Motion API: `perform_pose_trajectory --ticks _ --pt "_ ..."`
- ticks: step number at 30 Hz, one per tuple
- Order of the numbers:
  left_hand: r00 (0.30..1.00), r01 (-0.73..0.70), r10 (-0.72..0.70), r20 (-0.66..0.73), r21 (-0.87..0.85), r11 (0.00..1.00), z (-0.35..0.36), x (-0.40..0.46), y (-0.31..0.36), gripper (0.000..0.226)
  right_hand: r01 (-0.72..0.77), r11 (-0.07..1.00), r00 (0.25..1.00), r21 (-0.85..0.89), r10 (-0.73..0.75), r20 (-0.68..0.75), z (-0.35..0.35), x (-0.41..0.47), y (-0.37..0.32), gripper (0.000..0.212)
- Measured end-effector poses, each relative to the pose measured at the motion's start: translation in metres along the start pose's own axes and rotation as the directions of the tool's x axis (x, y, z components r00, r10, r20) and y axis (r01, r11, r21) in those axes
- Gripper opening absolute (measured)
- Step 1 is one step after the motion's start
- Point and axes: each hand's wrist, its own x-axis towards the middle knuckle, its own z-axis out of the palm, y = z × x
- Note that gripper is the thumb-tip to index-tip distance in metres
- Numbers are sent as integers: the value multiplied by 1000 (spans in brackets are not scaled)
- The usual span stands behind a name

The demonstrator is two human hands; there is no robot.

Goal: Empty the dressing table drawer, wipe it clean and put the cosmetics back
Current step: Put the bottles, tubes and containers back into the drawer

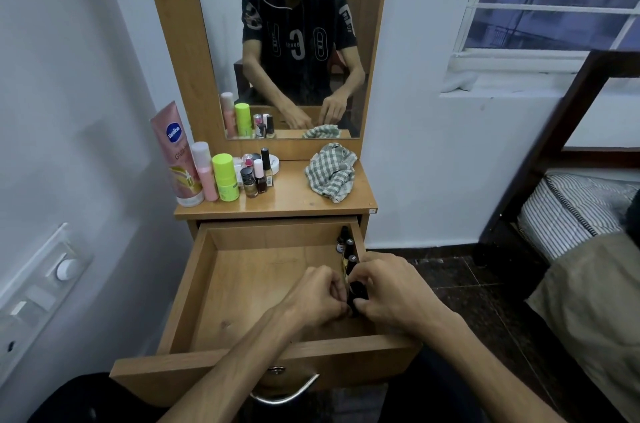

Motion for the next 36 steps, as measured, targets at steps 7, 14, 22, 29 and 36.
perform_pose_trajectory --ticks 7,14,22,29,36 --pt "1000 -2 2 1 24 1000 4 4 0 7 -31 999 999 10 31 -38 2 -4 2 29" --pt "994 8 -8 -108 3 1000 -4 -3 -2 14 -12 1000 998 25 13 -64 -11 -1 -1 50" --pt "581 41 -69 -811 -55 998 -79 -13 13 11 46 986 953 161 5 -302 -42 78 -39 20" --pt "461 149 61 -886 145 978 -140 4 1 36 89 964 899 250 30 -437 -52 172 -74 36" --pt "544 270 54 -837 236 933 -148 15 -5 31 63 996 957 66 -41 -286 -49 224 -82 42"
